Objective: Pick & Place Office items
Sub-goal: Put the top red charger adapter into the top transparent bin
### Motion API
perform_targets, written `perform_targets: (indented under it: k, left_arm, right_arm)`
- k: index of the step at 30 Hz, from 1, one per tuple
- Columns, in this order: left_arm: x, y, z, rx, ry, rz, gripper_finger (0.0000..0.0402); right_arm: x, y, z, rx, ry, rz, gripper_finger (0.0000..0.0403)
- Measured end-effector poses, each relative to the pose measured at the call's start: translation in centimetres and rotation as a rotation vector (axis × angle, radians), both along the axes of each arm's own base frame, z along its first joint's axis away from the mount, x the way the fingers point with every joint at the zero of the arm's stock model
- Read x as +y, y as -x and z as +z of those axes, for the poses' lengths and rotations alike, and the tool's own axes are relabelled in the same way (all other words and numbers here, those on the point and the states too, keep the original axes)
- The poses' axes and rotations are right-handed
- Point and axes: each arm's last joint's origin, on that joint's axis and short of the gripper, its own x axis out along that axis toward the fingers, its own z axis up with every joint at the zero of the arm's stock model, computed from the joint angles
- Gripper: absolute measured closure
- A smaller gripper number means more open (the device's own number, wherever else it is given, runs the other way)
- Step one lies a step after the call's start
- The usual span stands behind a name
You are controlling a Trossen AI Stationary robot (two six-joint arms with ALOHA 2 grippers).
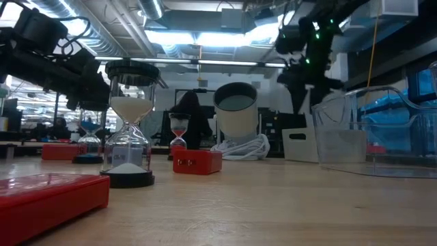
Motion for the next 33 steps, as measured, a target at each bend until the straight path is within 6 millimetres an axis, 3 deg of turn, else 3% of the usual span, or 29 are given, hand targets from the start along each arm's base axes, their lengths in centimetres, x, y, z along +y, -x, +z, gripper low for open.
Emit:
perform_targets:
  k: [9,14,18,24,33]
  left_arm:
    - [-0.6,-0.6,0.4,0.039,-0.021,-0.066,0.0181]
    - [-0.9,-1.3,0.5,0.057,0.037,-0.095,0.0142]
    - [-0.9,-2.1,1.8,0.106,-0.006,-0.071,0.0124]
    - [-0.4,-3.7,3.0,0.264,-0.006,0.02,0.0122]
    - [1.4,-6.5,0.9,0.619,-0.006,0.101,0.0123]
  right_arm:
    - [3.4,-2.9,3.1,-0.066,0.047,0.182,0.011]
    - [5.1,-3.5,3.5,-0.065,0.044,0.241,0.011]
    - [6.3,-3.7,3.4,-0.043,0.032,0.28,0.011]
    - [7.9,-3.7,3.2,0.003,0.022,0.327,0.011]
    - [8.9,-3.7,3.1,0.051,0.035,0.373,0.011]
